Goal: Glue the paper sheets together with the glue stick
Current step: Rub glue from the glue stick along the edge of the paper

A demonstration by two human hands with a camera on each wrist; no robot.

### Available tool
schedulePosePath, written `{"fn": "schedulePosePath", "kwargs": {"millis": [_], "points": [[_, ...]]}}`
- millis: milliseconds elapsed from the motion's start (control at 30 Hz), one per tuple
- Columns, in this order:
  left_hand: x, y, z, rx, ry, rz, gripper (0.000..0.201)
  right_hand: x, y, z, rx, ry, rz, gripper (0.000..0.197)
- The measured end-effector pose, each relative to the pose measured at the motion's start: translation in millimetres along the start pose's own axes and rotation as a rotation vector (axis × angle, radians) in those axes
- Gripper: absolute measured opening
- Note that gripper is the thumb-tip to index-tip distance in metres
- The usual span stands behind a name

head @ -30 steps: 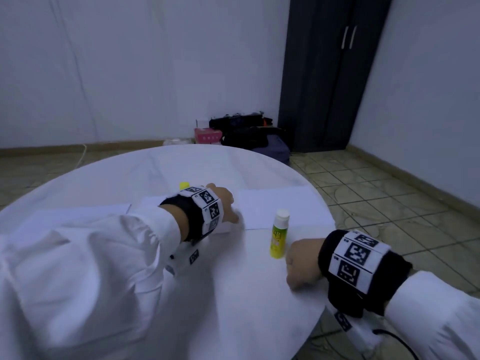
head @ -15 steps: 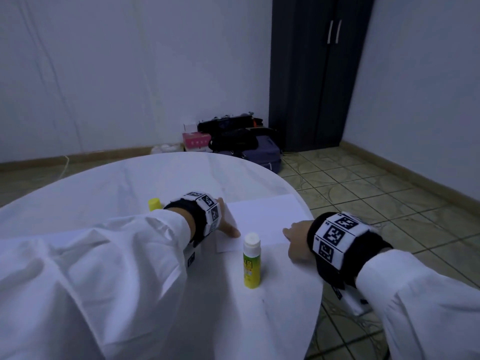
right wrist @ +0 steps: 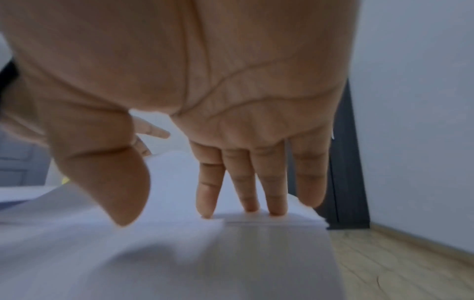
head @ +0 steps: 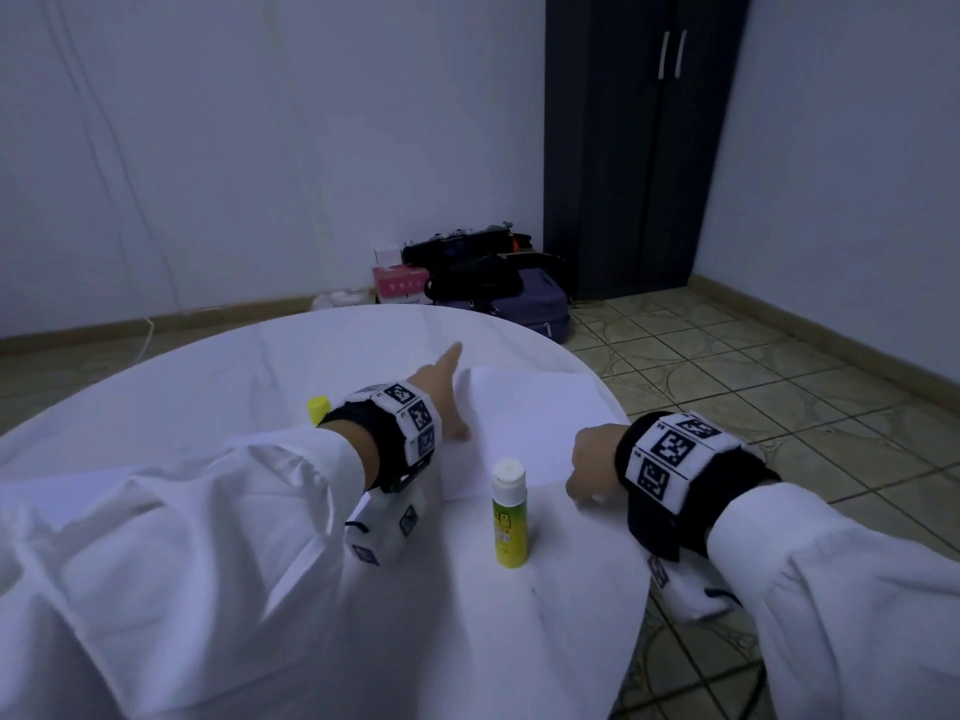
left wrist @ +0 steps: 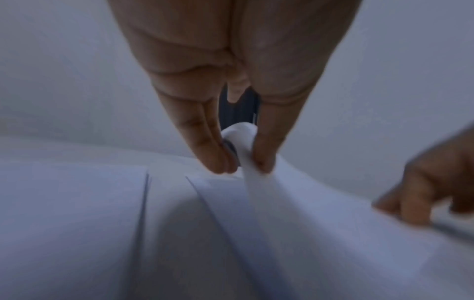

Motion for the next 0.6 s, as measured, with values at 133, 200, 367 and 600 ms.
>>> {"fn": "schedulePosePath", "kwargs": {"millis": [133, 200, 367, 600], "points": [[-13.6, -11.5, -11.1, -0.302, 0.065, -0.047, 0.089, -15.6, -4.5, 2.2, 0.355, -0.034, 0.002, 0.074], [-24.8, -17.3, -11.9, -0.433, 0.053, -0.057, 0.064, -24.2, -10.9, 6.2, 0.453, -0.056, -0.085, 0.088], [-62.5, -40.0, -16.5, -0.552, 0.057, -0.054, 0.041, -38.8, -28.5, 19.5, 0.608, -0.014, -0.195, 0.041], [-135.1, -100.1, -17.3, -0.528, -0.015, -0.095, 0.033, -72.2, -45.1, 17.4, 0.742, 0.199, -0.177, 0.015]]}}
Point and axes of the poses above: each hand's wrist, its own x-axis towards the middle knuckle, its own z-axis out of the palm, y = z × x, the point moved 2 cm from there along x, towards the middle knuckle, and after that the axes turned 4 degrees about x, right-handed, at the moved point
